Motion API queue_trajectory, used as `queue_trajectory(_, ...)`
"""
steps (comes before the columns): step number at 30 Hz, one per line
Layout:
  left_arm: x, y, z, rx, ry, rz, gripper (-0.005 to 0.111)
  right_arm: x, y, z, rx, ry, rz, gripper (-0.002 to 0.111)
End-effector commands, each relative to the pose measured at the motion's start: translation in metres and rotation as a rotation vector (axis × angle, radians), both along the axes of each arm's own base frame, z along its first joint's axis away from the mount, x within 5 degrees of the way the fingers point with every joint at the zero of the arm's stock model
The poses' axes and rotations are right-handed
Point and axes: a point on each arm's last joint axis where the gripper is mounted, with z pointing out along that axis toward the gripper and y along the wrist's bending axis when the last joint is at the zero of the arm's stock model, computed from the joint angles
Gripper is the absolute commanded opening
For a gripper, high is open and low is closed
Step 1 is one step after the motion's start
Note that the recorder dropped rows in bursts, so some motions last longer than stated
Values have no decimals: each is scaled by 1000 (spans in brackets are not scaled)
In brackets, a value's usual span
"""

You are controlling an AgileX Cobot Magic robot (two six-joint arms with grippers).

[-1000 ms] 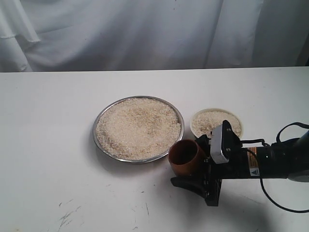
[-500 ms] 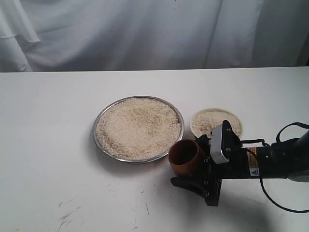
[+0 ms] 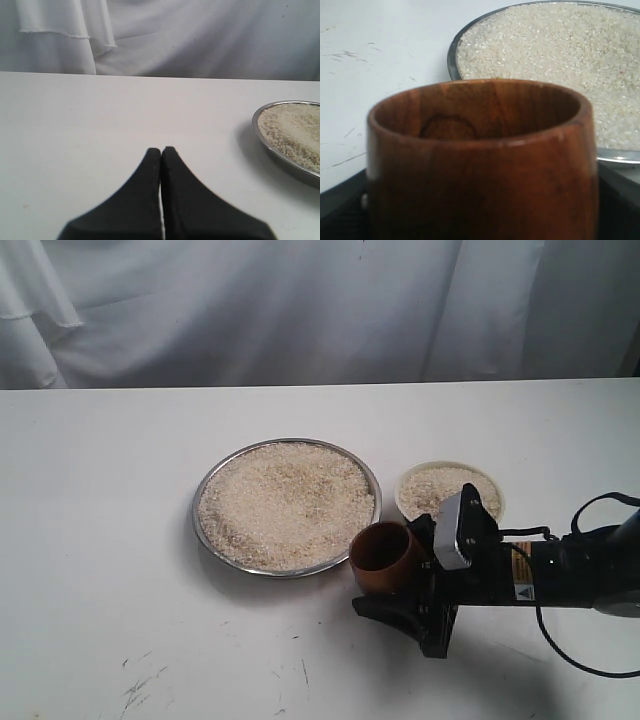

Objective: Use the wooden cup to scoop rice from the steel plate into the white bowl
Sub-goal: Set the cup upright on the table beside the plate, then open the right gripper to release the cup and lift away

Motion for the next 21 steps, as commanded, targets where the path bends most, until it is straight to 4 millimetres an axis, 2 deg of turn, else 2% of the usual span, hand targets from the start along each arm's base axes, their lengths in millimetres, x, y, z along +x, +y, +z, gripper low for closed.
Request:
queue_trajectory(1, 0, 0, -1, -4, -7, -1, 0, 4, 1, 2, 26, 5, -42, 70)
queue_trajectory(5, 0, 0, -1, -4, -7, -1, 0, 6, 1, 3, 33, 16, -61, 78)
queue_trajectory(21, 0, 0, -1, -4, -7, -1, 0, 5, 2, 7, 68, 23, -60, 78)
